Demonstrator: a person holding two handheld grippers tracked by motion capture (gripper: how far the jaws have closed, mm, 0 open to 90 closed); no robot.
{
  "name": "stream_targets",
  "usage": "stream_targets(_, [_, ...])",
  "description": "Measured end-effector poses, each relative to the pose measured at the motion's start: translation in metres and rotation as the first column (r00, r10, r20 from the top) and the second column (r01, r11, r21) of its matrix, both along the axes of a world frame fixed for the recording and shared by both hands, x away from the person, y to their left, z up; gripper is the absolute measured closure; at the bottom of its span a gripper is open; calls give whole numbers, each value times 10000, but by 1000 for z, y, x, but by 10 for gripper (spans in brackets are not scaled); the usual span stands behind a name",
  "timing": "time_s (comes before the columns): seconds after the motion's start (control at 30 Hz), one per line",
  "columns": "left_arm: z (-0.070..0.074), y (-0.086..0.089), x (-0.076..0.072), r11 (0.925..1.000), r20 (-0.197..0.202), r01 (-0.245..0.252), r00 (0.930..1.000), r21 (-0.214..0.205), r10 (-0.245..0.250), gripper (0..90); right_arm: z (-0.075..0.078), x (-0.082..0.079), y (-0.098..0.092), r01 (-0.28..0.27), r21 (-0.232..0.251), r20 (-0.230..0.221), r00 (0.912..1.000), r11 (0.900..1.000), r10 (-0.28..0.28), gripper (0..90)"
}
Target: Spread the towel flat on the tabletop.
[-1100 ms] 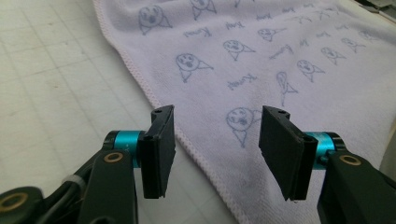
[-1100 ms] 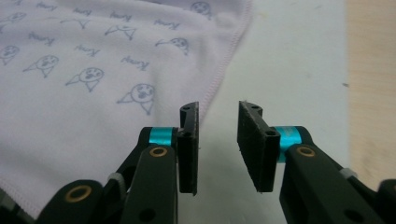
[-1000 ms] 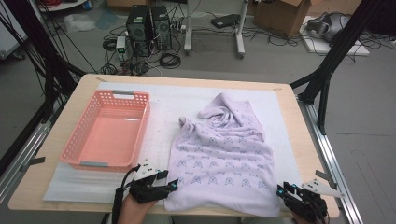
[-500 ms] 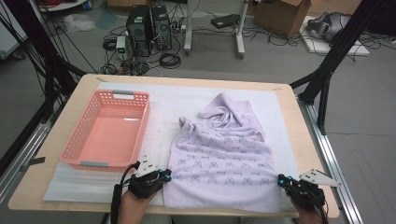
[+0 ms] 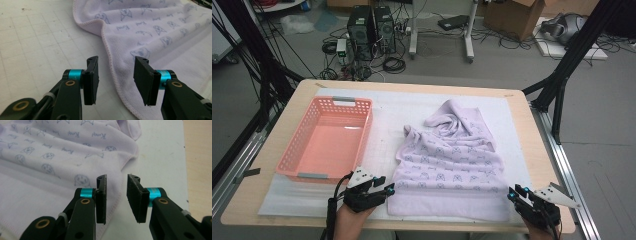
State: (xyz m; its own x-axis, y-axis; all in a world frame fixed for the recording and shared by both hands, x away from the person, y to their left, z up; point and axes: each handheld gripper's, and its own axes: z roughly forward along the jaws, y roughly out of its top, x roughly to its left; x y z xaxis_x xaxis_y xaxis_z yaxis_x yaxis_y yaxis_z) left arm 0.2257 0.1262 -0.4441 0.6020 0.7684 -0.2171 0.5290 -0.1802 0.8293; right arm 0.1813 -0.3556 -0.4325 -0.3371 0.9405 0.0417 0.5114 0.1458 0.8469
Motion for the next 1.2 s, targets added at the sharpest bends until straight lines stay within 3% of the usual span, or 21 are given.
stream_targets(0.33, [-11, -13, -17, 9977, -426, 626, 9972, 250, -615, 502, -14, -21, -4, -186, -66, -1094, 9938, 9998, 177, 638])
stream_targets(0.4, [-13, -15, -21, 9977, -74, 531, 9986, 425, -528, 492, -18, -24, -1, -400, -222, -1383, 9897, 9990, 365, 623])
stream_targets(0.43, [-14, -17, -22, 9973, 83, 436, 9990, 592, -442, 506, -19, -25, 1, -453, -438, -1311, 9906, 9980, 392, 624])
stream_targets(0.47, [-14, -18, -24, 9948, 373, 277, 9988, 978, -315, 552, -18, -25, 1, -516, -568, -1332, 9901, 9971, 436, 633])
stream_targets(0.5, [-15, -20, -26, 9915, 659, 165, 9975, 1288, -251, 627, -17, -23, 2, -671, -736, -1418, 9883, 9950, 562, 666])
stream_targets(0.53, [-15, -20, -26, 9914, 725, 64, 9972, 1304, -160, 648, -15, -22, 2, -917, -807, -1558, 9847, 9925, 783, 756])
stream_targets(0.6, [-15, -19, -27, 9915, 728, -263, 9972, 1271, 171, 718, -13, -19, 4, -1559, -944, -1753, 9748, 9833, 1377, 840])
stream_targets(0.67, [-15, -20, -26, 9934, 479, -434, 9981, 1062, 385, 824, -12, -18, 2, -1839, -895, -1833, 9691, 9789, 1653, 854])
stream_targets(0.77, [-12, -24, -27, 9902, 345, -607, 9978, 1258, 567, 856, -16, -17, -6, -2045, -272, -1677, 9659, 9785, 1972, 865])
stream_targets(0.87, [-11, -20, -28, 9947, -138, -601, 9980, 832, 614, 858, -18, -15, -11, -2127, 239, -1703, 9620, 9768, 2136, 872])
stream_targets(0.93, [-13, -17, -33, 9970, -198, -532, 9983, 554, 543, 857, -17, -15, -11, -2065, 276, -1779, 9618, 9781, 2081, 874])
stream_targets(1.0, [-13, -13, -37, 9983, -304, -438, 9985, 382, 449, 858, -15, -16, -8, -1953, -4, -1859, 9637, 9807, 1918, 876])
stream_targets(1.2, [-12, -9, -44, 9993, -203, -24, 9998, 367, 31, 869, -12, -24, 1, -1241, -344, -2006, 9729, 9917, 1148, 876])
